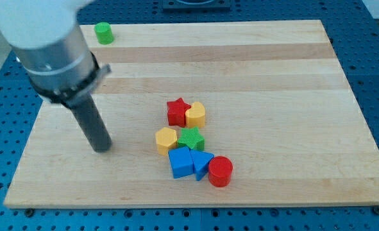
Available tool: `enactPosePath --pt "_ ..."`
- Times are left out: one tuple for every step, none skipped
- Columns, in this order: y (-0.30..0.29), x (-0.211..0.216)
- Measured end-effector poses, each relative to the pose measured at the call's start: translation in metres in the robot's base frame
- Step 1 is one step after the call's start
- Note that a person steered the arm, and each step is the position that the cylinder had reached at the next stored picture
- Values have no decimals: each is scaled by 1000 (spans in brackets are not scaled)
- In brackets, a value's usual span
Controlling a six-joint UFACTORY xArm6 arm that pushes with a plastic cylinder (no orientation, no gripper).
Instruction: Move the yellow hexagon to the left side of the red star
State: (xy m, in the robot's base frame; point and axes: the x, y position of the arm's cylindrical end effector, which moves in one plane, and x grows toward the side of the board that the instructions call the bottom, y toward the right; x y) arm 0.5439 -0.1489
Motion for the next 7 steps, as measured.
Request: enactPosePath --pt "41 29" --pt "66 30" --pt "87 27" --pt "100 14" --pt "103 -2" --pt "103 -14" --pt "101 -24"
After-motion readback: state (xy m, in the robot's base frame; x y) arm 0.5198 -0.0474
